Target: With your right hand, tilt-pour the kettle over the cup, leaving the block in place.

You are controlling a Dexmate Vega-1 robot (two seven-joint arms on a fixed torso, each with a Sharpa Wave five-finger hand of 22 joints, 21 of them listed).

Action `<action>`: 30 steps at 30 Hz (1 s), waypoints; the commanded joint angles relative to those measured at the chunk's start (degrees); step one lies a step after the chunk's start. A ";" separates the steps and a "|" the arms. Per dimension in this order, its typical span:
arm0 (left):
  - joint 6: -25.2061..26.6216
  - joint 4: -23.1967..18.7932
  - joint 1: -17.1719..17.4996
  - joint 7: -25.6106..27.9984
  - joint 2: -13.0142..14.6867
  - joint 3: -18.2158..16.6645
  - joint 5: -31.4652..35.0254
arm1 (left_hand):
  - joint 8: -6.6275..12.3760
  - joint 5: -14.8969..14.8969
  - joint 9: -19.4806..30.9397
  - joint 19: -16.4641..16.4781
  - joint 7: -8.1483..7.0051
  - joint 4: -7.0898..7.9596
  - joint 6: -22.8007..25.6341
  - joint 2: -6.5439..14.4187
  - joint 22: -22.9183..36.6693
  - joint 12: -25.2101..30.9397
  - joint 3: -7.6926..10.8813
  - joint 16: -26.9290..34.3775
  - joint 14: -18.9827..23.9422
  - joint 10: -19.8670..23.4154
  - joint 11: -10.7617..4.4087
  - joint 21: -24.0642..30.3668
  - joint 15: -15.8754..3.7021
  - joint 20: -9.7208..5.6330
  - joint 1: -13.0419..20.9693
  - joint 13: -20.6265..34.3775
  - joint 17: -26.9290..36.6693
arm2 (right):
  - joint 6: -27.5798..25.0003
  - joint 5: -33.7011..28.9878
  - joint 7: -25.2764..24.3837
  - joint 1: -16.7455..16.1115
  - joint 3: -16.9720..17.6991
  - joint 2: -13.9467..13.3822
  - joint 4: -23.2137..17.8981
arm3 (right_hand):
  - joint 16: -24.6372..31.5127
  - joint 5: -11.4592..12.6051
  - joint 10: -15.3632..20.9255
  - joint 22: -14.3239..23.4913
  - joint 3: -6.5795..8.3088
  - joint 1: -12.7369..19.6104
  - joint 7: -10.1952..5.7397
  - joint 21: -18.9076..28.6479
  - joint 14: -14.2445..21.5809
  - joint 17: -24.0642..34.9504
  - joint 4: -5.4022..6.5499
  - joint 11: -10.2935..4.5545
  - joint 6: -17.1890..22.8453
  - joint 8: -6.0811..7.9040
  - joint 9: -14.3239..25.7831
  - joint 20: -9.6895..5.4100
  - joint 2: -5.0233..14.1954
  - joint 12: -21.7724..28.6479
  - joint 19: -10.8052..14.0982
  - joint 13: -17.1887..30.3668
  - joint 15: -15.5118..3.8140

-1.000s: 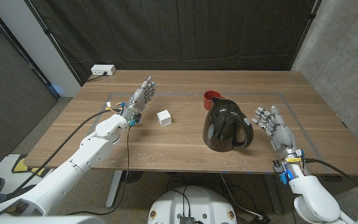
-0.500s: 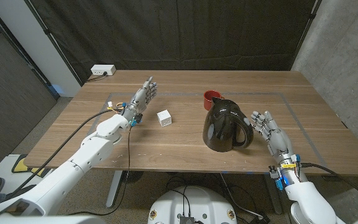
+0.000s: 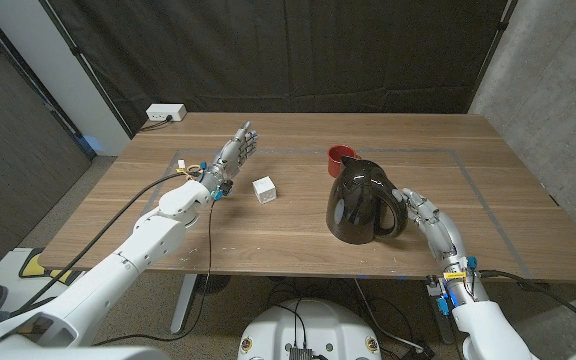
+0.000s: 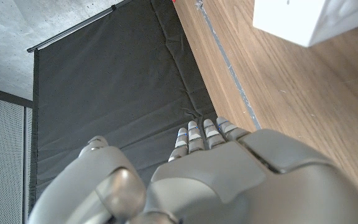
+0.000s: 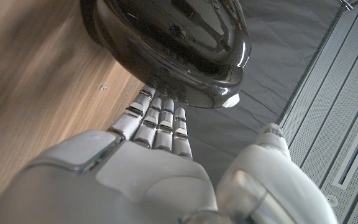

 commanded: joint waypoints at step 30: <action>0.75 2.75 -2.92 -2.44 -1.23 1.29 0.01 | 0.22 0.12 0.32 -0.55 0.12 -0.06 0.63 0.69 0.10 -0.04 -0.48 -0.27 0.66 0.53 -0.33 0.12 -0.05 0.25 0.15 0.18 0.28 | -6.11 -10.88 -10.84 2.81 -5.44 1.40 0.35 | 2.05 5.17 6.46 1.20 6.00 24.84 -3.50 0.79 9.33 2.08 -2.36 -3.14 5.96 3.85 3.38 -8.40 4.21 3.56 10.67 2.60 -3.24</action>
